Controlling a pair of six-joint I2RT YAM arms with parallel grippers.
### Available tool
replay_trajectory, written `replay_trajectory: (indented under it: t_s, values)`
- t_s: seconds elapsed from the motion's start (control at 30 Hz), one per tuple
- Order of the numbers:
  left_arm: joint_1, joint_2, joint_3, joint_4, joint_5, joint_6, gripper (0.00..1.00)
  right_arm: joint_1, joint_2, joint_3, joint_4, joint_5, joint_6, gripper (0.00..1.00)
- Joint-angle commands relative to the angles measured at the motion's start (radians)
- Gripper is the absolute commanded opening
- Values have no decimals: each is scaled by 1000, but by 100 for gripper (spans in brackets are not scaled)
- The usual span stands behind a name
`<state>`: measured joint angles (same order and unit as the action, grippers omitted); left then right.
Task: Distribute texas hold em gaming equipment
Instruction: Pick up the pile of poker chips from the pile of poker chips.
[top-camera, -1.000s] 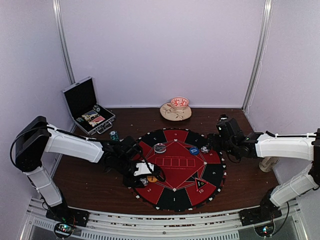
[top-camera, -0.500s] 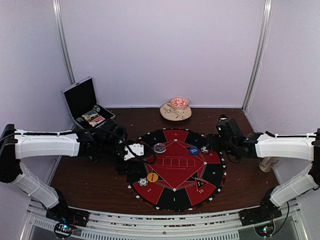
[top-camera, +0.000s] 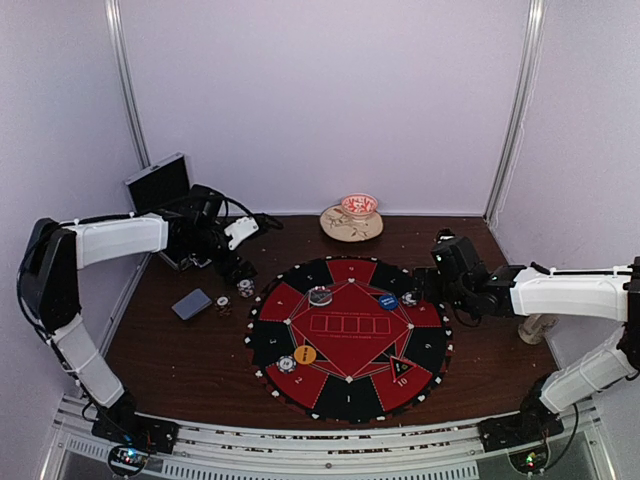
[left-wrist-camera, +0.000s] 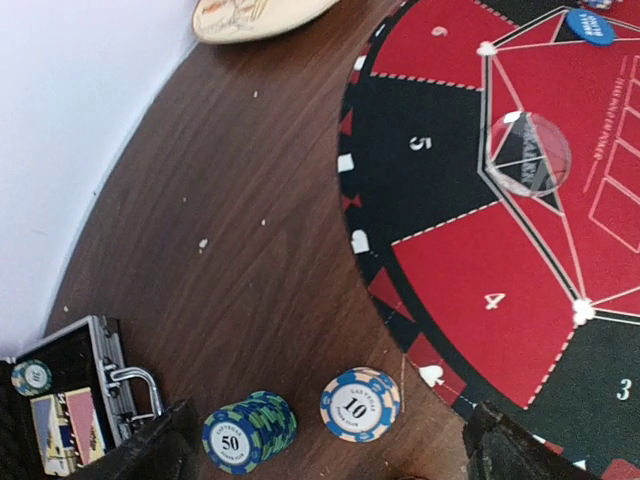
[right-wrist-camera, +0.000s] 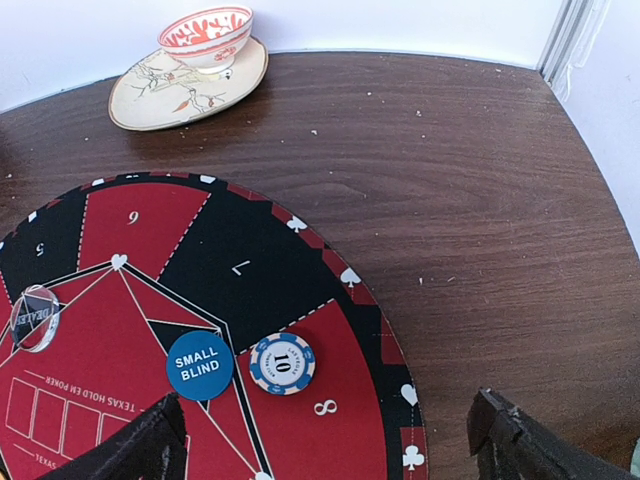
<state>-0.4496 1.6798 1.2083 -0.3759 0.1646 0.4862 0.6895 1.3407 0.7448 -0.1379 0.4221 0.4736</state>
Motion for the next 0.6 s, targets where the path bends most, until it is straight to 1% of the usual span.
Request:
replay_trajectory:
  t_s: [0.0, 0.23, 0.4, 0.57]
  values:
    - [50, 129, 84, -54, 53, -32, 91, 8, -1, -1, 5, 3, -9, 100]
    - [74, 207, 132, -43, 68, -64, 83, 11, -4, 0, 6, 3, -10, 100]
    - [74, 242, 164, -86, 116, -83, 78, 12, -2, -1, 6, 3, -10, 100]
    - [74, 237, 142, -85, 117, -80, 76, 15, 0, 1, 6, 6, -10, 100]
